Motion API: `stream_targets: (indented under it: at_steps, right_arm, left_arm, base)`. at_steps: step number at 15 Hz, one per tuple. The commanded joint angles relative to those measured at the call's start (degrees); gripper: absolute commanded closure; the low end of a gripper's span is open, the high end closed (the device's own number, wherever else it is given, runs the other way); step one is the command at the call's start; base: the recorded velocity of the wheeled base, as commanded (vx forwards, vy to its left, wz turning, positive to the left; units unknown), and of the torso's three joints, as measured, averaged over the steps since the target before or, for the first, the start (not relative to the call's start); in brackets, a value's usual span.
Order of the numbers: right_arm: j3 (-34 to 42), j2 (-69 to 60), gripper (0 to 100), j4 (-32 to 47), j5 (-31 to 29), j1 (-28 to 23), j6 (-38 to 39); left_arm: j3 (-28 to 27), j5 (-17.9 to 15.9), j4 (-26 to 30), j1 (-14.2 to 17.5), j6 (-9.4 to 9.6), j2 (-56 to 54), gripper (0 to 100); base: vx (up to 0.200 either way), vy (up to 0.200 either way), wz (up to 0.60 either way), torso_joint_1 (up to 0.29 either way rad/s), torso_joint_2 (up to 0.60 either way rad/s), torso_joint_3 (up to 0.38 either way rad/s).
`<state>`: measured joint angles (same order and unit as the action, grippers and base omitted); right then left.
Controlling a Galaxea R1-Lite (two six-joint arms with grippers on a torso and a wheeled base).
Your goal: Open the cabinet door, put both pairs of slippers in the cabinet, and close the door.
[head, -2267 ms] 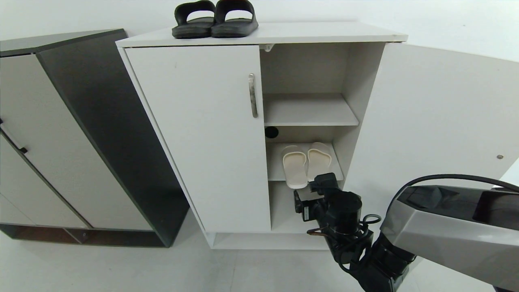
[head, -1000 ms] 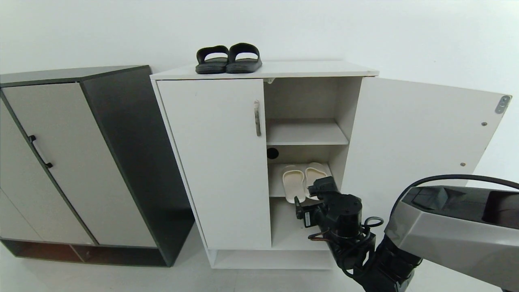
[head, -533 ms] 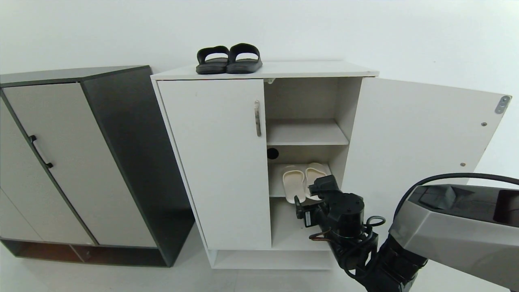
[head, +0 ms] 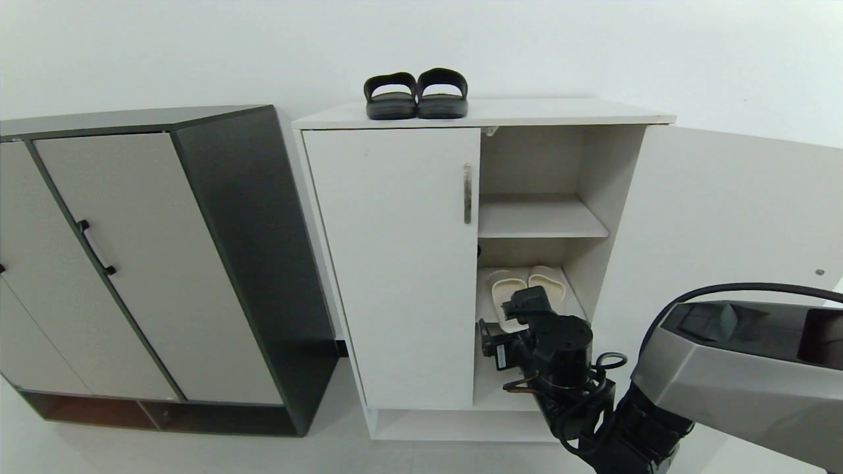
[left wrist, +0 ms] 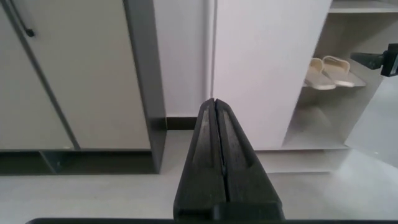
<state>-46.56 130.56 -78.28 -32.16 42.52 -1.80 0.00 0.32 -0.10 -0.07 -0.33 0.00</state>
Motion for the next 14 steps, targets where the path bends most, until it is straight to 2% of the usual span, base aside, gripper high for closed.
stream_targets:
  at_steps: [1,7,14]
  right_arm:
    - [0.24,0.04,0,-0.12,-0.01,0.02,-0.04]
    - [0.68,0.13,0,-0.47,-0.01,0.02,-0.13]
    - [1.56,0.4,0,-2.06,-0.01,0.02,-2.59]
  left_arm:
    - [0.0,0.03,0.01,-0.01,-0.11,0.09,100]
    - [0.0,0.03,-0.08,-0.01,-0.11,0.09,100]
    - [0.0,0.12,0.01,-0.01,-0.2,0.09,100]
  base:
    - [0.0,0.2,0.0,0.002,0.0,-0.002]
    - [0.0,0.2,0.0,0.002,0.0,0.003]
    - [0.0,0.0,0.0,0.0,0.0,0.0]
